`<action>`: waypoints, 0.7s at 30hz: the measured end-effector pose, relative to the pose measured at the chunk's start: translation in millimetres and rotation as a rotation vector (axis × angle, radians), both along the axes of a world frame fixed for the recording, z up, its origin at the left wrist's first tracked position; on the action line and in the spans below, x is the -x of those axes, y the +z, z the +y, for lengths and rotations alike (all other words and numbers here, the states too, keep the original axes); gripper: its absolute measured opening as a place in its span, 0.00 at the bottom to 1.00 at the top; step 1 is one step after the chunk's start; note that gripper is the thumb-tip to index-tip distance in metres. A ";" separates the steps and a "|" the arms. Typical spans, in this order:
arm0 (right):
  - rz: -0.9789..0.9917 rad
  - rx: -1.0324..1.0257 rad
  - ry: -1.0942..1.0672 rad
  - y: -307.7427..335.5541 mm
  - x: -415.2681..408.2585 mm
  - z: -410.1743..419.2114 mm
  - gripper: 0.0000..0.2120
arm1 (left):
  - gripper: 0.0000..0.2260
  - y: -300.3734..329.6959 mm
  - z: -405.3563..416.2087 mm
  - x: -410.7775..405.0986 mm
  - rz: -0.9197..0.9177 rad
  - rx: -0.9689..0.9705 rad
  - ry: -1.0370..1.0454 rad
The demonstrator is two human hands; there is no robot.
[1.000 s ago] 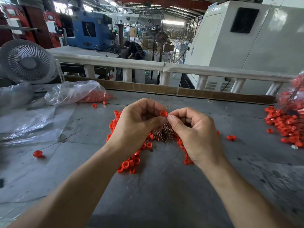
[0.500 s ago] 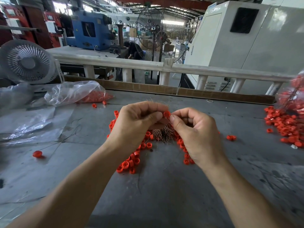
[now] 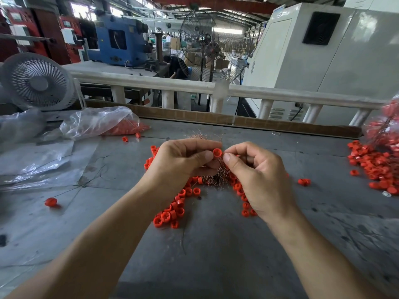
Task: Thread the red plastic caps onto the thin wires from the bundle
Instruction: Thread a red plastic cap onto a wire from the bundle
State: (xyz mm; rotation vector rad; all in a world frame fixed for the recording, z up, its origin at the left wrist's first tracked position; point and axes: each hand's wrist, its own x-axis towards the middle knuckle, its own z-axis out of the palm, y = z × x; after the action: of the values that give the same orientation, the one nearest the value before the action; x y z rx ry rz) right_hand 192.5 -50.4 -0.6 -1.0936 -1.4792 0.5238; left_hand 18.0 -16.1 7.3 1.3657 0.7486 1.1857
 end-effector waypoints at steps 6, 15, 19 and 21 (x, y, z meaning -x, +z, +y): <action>0.066 0.053 0.040 -1.0 -1.2 3.7 0.04 | 0.09 -0.4 0.3 -0.2 -0.083 0.034 -0.064; 0.114 0.164 0.109 -4.3 -0.3 4.9 0.12 | 0.11 1.3 -1.7 -1.7 -0.191 0.083 -0.068; 0.149 0.167 0.154 -5.2 -0.5 6.0 0.12 | 0.13 4.4 -4.5 -2.3 -0.217 0.105 -0.098; 0.154 0.173 0.167 -6.3 -0.4 7.0 0.11 | 0.14 5.8 -5.9 -2.4 -0.215 0.115 -0.114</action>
State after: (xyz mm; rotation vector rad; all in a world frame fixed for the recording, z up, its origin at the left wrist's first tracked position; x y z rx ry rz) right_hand 192.9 -43.4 -6.9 -1.0431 -1.4163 0.8476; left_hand 20.4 -22.0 13.1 1.1494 0.5696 1.1595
